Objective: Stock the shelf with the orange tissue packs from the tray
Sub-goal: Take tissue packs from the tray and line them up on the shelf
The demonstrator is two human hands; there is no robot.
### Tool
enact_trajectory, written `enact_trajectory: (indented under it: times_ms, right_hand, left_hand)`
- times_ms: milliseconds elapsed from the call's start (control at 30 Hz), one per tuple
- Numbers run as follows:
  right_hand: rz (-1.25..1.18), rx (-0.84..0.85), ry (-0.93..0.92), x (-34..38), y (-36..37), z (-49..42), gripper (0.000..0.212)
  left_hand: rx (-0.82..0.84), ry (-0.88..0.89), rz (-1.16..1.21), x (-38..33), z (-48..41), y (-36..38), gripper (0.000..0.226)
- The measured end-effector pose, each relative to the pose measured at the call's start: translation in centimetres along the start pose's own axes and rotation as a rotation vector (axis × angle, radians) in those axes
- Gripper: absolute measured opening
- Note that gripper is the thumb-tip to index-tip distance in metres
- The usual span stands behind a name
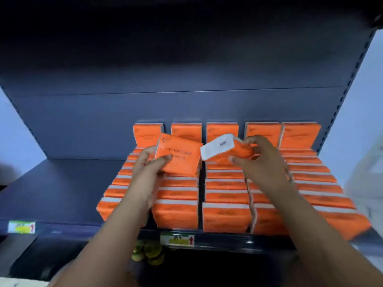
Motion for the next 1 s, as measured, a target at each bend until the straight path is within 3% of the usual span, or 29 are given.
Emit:
enact_trajectory:
  times_ms: [167,267,467,600,733,1000]
  right_hand:
    - [0.148,-0.075,-0.108,-1.5,-5.0,-3.2,0.044]
    - [0.22,-0.083,-0.126,-2.9,-7.8,-4.3,0.05]
    - [0.383,-0.075,-0.218,-4.5,-12.6,-6.1,0.053]
    - [0.491,-0.111,-0.265,-5.1,-16.4,-7.6,0.054]
    - [0.55,-0.175,-0.219,-6.8,-19.4,-7.9,0.054]
    - [0.613,-0.171,-0.149,-8.9,-19.6,-8.8,0.048]
  left_hand:
    - [0.063,0.062,-0.174,0.5,-2.6,3.3,0.06]
    - [0.143,0.189,-0.278,0.5,-3.2,6.1,0.079]
    - [0.095,0.361,-0.433,0.4,-3.1,12.4,0.044]
    - [0.107,0.444,-0.559,0.9,-4.6,16.5,0.044]
    - [0.172,0.408,-0.612,1.6,-5.9,20.6,0.043]
    - [0.094,0.512,-0.913,3.2,-9.2,24.8,0.043]
Point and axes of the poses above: each hand's wrist, its own z-axis away from the middle knuckle, its own y-axis out of the palm, x = y × z, the point moved 5 cm from there along -z, towards the middle knuckle, and after that the axes turned 14 degrees about -z, right-handed, at the moved point
